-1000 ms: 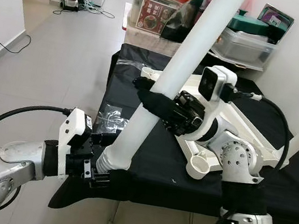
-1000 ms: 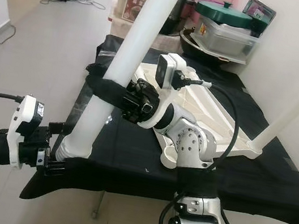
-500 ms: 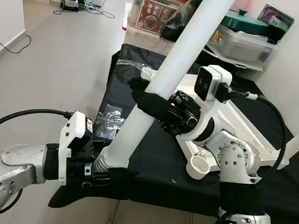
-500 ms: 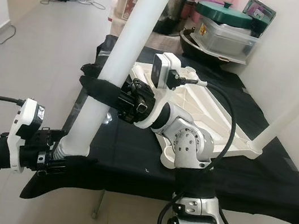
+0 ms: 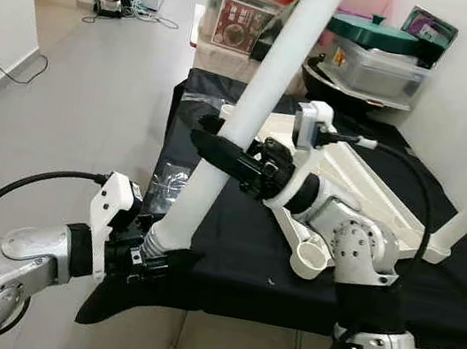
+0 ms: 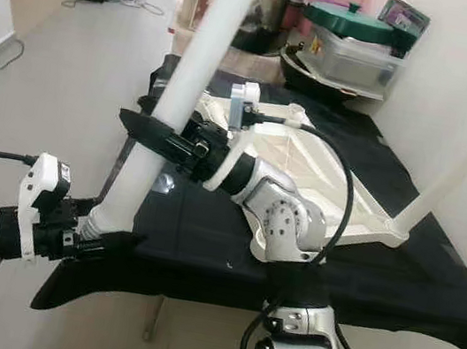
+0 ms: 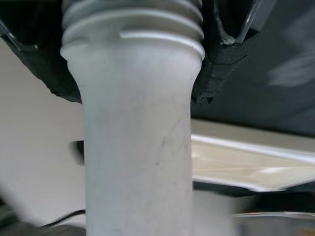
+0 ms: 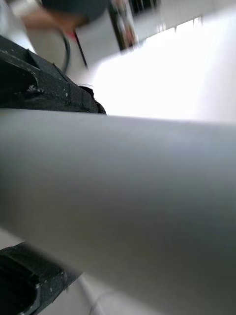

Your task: Building children table

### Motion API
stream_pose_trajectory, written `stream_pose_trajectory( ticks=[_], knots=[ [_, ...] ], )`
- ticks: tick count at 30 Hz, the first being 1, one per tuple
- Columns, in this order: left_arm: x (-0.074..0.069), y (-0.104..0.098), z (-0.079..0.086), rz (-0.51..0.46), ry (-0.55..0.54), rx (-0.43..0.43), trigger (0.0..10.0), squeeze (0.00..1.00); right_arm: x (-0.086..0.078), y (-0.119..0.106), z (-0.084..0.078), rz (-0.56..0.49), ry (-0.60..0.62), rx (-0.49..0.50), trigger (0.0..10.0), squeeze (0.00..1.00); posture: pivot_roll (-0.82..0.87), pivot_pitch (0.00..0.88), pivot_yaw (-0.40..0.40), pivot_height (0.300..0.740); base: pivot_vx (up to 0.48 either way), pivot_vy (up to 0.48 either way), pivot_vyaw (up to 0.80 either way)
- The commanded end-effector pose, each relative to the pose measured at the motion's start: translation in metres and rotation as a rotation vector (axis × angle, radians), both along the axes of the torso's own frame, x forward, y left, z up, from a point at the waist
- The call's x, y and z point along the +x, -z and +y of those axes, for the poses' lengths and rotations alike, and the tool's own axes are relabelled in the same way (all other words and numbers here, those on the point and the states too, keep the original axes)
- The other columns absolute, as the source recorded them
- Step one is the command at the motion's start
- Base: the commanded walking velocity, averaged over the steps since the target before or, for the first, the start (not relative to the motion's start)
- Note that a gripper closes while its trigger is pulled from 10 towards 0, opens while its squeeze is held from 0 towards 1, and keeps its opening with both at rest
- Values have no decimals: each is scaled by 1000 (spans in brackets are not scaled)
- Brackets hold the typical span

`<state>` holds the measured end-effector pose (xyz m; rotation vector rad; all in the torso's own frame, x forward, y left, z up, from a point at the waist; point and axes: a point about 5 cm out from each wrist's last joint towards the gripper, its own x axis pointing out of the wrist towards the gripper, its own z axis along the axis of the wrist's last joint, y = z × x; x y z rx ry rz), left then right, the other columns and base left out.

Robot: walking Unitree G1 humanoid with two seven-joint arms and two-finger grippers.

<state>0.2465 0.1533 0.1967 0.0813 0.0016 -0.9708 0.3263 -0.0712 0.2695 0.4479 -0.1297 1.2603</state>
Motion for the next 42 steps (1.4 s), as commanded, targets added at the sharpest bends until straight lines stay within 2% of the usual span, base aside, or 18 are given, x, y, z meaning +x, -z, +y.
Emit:
stream_pose_trajectory(
  ticks=[1,2,3,4,11,13,14,16,19,21,23,32,33,34,35,37,38,42],
  knots=[
    [9,-3,4,-72,-130,18,4000,0,4,0,-7,45,99,27,10000,0,135,0,-143,740,0,0,0],
    [19,2,8,-107,-270,58,7843,0,2,4,-5,100,119,68,10000,0,136,0,-146,740,0,0,0],
    [25,6,10,-131,-358,87,7843,0,1,6,-3,138,131,94,10000,0,137,0,-146,740,0,0,0],
    [27,9,8,-134,-399,102,10000,0,-2,10,1,176,127,120,10000,0,136,0,-145,740,0,0,0],
    [31,15,-6,-152,-418,135,10000,0,-6,20,15,247,141,135,10000,0,136,0,-144,740,0,0,0],
    [40,12,-18,-181,-433,142,10000,0,-3,32,26,338,175,150,10000,0,138,0,-145,740,0,0,0],
    [40,12,-18,-181,-433,142,10000,0,-3,32,26,338,175,150,10000,0,138,0,-145,740,0,0,0],
    [44,9,-33,-210,-400,157,10000,0,-2,40,33,394,224,146,10000,0,138,0,-141,740,0,0,0],
    [42,10,-38,-215,-372,170,10000,0,-1,42,34,400,246,140,10000,0,138,0,-141,740,0,0,0],
    [39,17,-45,-227,-327,222,10000,0,0,43,34,395,293,118,10000,0,133,0,-138,740,0,0,0],
    [39,17,-45,-227,-327,222,10000,0,0,43,34,395,293,118,10000,0,133,0,-138,740,0,0,0],
    [33,32,-47,-215,-334,287,10000,0,10,40,22,395,445,134,10000,0,127,0,-139,740,0,0,0],
    [33,32,-47,-216,-340,290,10000,0,10,40,22,395,445,139,8157,0,127,0,-139,740,0,0,0],
    [34,32,-46,-219,-344,293,10000,0,10,39,22,399,447,142,4980,0,127,0,-139,740,0,0,0],
    [34,32,-46,-224,-347,295,10000,0,9,40,22,404,441,145,2902,0,127,0,-139,740,0,0,0],
    [35,31,-46,-227,-348,296,10000,0,8,40,23,408,437,147,2902,0,127,0,-139,740,0,0,0],
    [36,31,-46,-235,-348,300,10000,0,7,40,24,416,421,154,0,0,123,0,-140,740,0,0,0],
    [38,30,-46,-245,-351,306,10000,0,3,41,26,429,388,158,0,0,123,0,-140,740,0,0,0]
  ],
)
